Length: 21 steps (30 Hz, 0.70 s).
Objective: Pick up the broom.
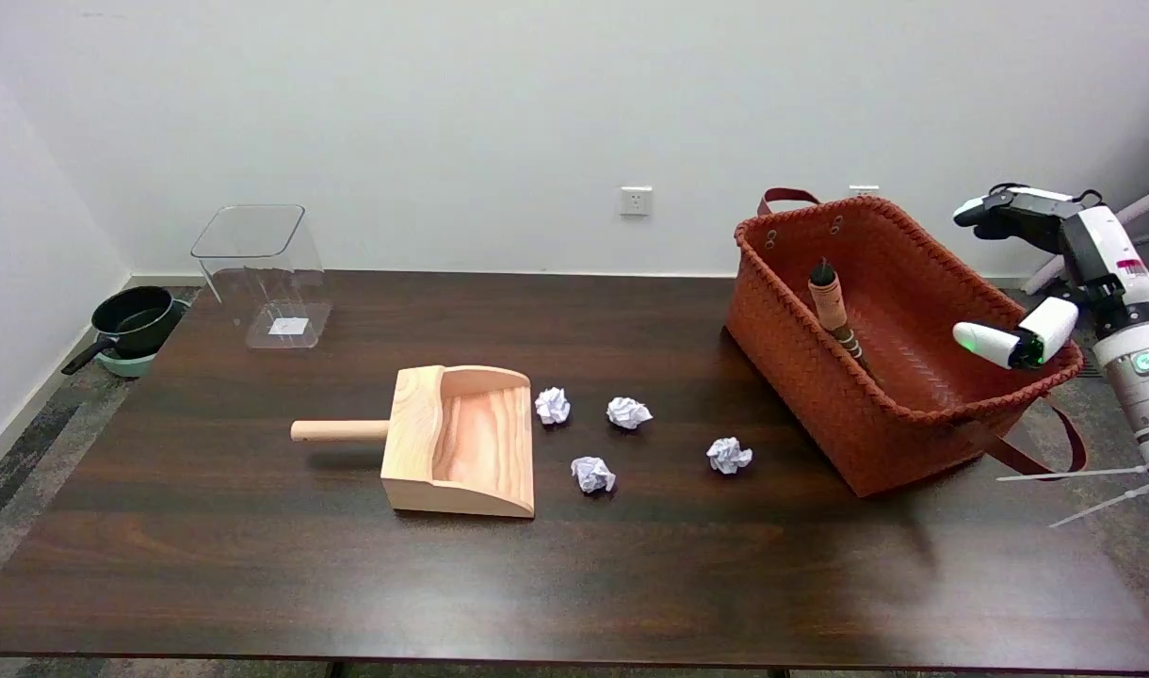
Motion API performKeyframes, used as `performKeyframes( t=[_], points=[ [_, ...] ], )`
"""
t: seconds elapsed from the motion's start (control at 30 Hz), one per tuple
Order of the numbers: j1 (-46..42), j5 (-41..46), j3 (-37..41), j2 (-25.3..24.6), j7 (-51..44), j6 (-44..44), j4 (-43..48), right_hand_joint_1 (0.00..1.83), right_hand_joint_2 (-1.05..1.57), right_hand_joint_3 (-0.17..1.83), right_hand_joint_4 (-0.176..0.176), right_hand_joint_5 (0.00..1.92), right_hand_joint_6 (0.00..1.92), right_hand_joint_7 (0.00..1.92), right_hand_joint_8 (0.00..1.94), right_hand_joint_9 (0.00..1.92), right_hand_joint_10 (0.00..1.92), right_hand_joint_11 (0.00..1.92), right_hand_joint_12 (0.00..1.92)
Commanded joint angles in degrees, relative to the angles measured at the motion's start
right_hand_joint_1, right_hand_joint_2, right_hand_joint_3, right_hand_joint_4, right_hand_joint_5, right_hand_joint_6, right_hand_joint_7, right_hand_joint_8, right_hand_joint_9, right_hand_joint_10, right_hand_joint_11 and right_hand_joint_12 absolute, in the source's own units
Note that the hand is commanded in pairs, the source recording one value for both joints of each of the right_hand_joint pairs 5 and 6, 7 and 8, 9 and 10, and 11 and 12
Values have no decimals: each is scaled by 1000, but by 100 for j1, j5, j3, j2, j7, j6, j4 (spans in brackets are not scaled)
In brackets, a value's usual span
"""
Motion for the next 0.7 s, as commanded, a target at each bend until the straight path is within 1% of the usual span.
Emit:
performKeyframes(
  t=[0.03,0.2,0.23,0.27,0.33,0.57,0.7],
  points=[
    [208,93,-191,-2,-33,-29,170,1207,-652,1510,0,814,814,644,644,577,577,630,630],
    [271,92,-320,22,-33,-29,126,1208,-655,1505,0,808,808,651,651,579,579,630,630],
    [271,72,-326,22,-33,-29,82,1212,-663,1513,0,783,783,650,650,577,577,629,629],
    [277,48,-328,28,-33,-16,47,1222,-688,1540,0,692,692,646,646,574,574,627,627],
    [286,37,-336,43,-26,17,27,1217,-699,1551,0,640,640,644,644,571,571,623,623],
    [295,-51,-366,102,22,19,-69,1218,-704,1566,0,621,621,635,635,574,574,626,626],
    [300,27,-526,102,178,27,-133,1217,-715,1577,0,616,616,630,630,573,573,625,625]
  ],
)
